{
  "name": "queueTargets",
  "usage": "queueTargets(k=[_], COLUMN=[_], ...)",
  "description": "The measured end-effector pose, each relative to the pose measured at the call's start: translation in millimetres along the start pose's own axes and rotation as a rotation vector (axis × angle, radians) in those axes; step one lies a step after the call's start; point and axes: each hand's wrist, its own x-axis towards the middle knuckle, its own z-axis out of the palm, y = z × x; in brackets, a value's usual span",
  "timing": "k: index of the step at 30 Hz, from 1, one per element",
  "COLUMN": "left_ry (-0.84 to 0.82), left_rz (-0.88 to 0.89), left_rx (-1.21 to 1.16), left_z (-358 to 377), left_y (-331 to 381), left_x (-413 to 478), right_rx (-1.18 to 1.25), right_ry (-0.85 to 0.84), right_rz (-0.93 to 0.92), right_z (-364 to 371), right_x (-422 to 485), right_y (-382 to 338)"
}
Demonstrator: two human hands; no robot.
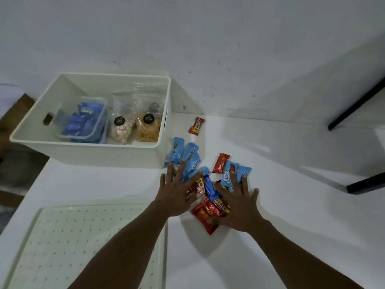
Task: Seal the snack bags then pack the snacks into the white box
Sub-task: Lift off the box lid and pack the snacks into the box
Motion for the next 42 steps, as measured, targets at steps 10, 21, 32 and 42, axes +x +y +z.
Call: queueTargets(k=[10, 21, 32, 42], left_ry=[0.184, 0.235, 0.580, 0.404], left_rz=[-0.063, -0.038, 0.116, -0.208], left_rx=[-0.060, -0.259, -0.285, -0.276], left_z=[33, -12, -168, -239], left_y=[44, 57, 23, -149], left_x=[3, 7, 22, 7], right_rx=[0.079, 0.160, 0.192, 0.346], right_ry=[0.541, 0.614, 0.825, 0.658], right_rz=[-0.137, -0.138, -0.200, -0.377], right_z=[20, -22, -159, -195], right_x=[4, -10, 5, 88], right_y=[39, 48, -29, -206])
